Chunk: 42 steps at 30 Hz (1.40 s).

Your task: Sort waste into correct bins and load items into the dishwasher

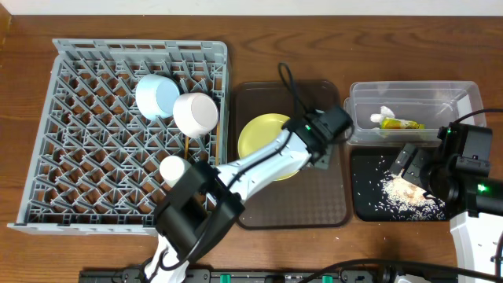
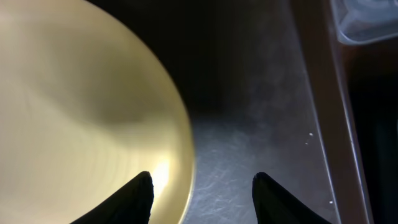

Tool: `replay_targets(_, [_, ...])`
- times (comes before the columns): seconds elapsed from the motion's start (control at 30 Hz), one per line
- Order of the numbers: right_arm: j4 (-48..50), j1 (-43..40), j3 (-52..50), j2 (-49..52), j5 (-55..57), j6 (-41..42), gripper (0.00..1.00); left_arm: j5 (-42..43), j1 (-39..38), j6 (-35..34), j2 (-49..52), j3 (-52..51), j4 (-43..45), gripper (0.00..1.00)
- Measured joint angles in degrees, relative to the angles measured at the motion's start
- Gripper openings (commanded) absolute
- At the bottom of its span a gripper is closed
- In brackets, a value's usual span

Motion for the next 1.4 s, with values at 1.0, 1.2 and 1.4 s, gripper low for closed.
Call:
replay_targets(1.0, [0.0,0.0,0.0,0.0,0.0,0.0,0.99,-9.5,-1.3,0.0,7.7,1.9,2.8,0.08])
replay_targets(1.2, [0.0,0.0,0.0,0.0,0.0,0.0,0.99,-9.1,-0.9,0.3,6.6,2.3,-2.7,0.07])
replay_targets(1.4, [0.0,0.0,0.0,0.0,0.0,0.0,0.99,-3.3,0.5,1.6,-3.8,2.3,-5.4,0.08])
